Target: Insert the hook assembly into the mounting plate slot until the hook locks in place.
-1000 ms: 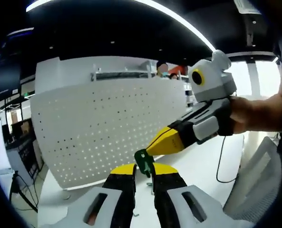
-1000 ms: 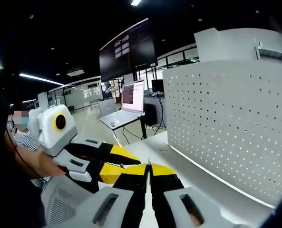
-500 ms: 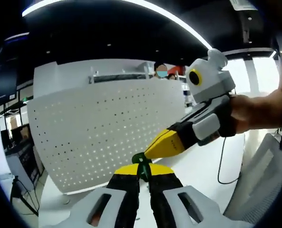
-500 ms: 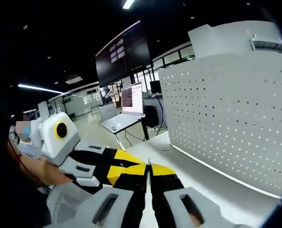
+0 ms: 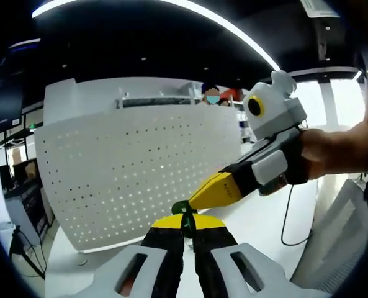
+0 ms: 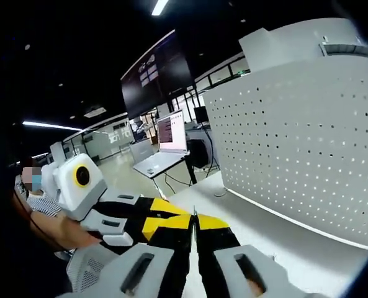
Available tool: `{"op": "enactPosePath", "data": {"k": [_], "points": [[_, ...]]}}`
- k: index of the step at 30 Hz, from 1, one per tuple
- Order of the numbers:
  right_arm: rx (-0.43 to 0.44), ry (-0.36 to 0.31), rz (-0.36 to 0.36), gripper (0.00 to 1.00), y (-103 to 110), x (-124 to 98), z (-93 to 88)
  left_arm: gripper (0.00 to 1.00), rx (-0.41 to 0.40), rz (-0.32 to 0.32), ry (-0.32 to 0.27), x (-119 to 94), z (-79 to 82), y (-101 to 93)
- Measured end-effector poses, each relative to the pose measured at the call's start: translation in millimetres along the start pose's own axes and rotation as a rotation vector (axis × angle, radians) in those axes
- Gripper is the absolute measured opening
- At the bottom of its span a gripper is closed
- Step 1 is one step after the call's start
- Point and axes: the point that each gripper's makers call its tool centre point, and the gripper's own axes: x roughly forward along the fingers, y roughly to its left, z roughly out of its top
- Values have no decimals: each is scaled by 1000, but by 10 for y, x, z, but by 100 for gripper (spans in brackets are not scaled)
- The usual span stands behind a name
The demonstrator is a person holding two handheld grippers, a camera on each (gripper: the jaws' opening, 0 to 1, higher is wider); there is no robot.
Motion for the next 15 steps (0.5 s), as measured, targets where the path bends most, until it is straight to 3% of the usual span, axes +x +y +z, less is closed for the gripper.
{"op": "enactPosePath", "data": {"k": [15], "points": [[-25, -11, 1, 5, 49, 21, 18, 3, -33, 1, -13, -21, 10, 16]]}}
